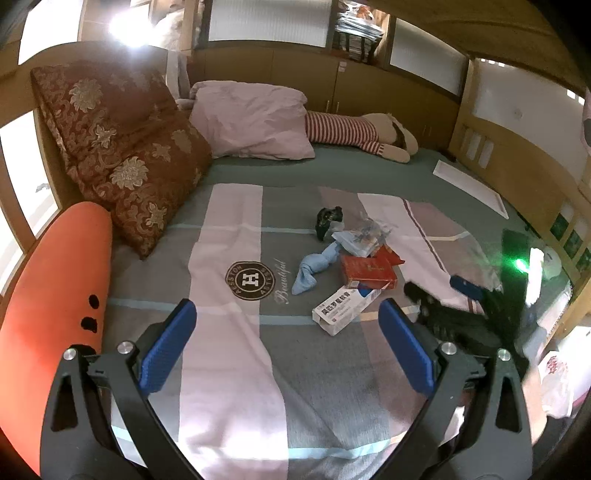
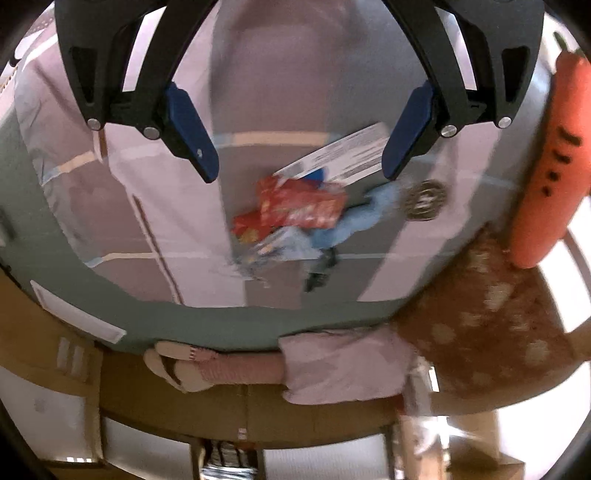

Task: Collect trash
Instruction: 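Grasp the red box with the left tool while the right tool grasps the red snack wrapper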

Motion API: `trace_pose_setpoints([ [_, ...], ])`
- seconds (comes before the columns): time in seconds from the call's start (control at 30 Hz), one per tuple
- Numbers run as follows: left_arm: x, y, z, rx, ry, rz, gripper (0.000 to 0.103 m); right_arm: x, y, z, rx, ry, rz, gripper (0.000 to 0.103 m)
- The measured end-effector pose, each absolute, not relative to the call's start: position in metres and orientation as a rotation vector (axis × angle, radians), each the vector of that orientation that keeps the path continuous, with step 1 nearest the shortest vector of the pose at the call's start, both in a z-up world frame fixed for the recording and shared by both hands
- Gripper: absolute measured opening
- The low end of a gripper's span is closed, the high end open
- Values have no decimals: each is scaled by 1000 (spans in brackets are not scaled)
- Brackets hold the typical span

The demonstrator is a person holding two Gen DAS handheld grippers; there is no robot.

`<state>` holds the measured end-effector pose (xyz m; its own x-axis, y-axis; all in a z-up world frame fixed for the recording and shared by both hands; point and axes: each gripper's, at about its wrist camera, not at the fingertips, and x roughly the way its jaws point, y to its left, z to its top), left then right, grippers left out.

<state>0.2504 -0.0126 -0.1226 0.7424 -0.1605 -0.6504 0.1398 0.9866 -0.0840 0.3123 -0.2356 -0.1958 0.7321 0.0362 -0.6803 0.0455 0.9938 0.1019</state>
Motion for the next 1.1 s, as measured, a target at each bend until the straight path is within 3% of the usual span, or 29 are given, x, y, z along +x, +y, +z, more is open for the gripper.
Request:
trace_pose_setpoints([
  [0.27, 295, -84, -164, 42, 843, -301, 99, 342, -344, -219, 592, 784, -97, 88],
  [0.53, 372, -165, -230, 131, 928, -260, 99, 340, -354, -222, 661, 780, -25, 88],
  [0.83, 425, -184, -260, 111, 992, -200, 97, 349, -372, -236, 736, 786, -6, 88],
  [0.93, 428, -188, -262, 114, 997, -238, 84, 358, -372, -242, 765, 794, 3, 88],
  [0.97, 428, -188, -261, 115, 995, -253, 67, 361, -371, -244, 773, 796, 11, 88],
  [1.0, 427, -187, -259, 112, 991, -258, 58, 365, -369, -246, 777, 800, 20, 88],
  [1.1, 425, -173, -247, 58, 982, -295, 56, 379, -362, -252, 765, 814, 37, 88],
])
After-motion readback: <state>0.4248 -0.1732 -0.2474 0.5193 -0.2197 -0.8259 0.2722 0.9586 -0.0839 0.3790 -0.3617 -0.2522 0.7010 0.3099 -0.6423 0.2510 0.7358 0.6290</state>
